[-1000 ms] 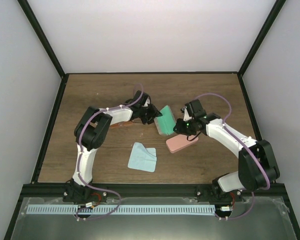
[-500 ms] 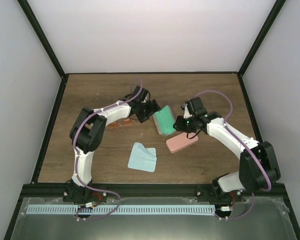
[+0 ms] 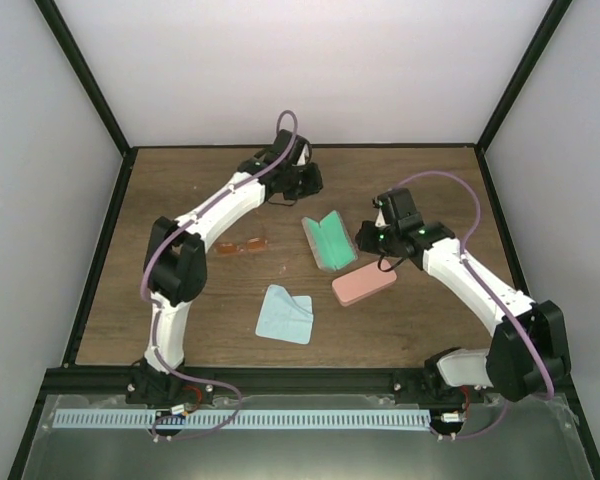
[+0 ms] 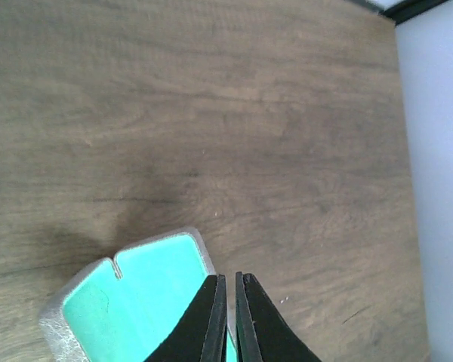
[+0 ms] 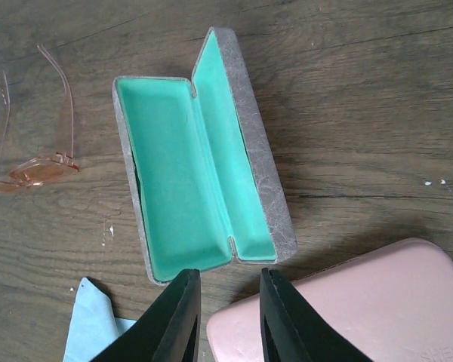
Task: Organize the sunglasses
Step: Adjust the sunglasses case at the center of the board.
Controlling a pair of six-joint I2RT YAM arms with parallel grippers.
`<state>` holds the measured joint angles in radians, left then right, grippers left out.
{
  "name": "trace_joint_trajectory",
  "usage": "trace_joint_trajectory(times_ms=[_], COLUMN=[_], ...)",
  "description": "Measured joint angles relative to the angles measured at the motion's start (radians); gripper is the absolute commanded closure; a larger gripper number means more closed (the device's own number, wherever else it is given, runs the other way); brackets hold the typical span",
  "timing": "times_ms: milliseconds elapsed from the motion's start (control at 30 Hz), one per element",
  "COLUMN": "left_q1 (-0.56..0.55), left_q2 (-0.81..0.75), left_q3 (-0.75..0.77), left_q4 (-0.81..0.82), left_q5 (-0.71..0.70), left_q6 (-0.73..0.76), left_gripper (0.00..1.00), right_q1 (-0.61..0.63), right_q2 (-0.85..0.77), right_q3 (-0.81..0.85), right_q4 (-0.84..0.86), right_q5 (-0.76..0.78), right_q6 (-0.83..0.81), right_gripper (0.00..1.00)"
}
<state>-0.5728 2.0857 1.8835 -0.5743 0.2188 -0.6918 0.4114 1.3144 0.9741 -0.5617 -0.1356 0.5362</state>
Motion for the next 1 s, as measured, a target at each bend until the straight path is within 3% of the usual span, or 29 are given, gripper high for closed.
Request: trace_joint_trajectory(times_ms=[433, 633, 1000], left_q1=[-0.023, -0.024, -0.023], left_q2=[0.185, 0.175, 0.043], left_q3=[-0.047, -0.095, -0.365], left_q4=[-0.128, -0.137, -0.038], left_q5=[0.082, 0.068, 0.048], left_q6=[0.050, 0.078, 0.057], left_gripper=[0.92, 0.92, 0.92], right_q1=[-0.001, -0.001, -0.001], right_q2=[-0.017, -0.016, -0.003], right_q3=[-0.030, -0.039, -0.059], right_q4=[-0.019, -0.016, 0.007], right_q5=[0.006, -0.014, -0.057], right_q6=[0.003, 0.003, 0.000], right_gripper=[0.76, 0.76, 0.76])
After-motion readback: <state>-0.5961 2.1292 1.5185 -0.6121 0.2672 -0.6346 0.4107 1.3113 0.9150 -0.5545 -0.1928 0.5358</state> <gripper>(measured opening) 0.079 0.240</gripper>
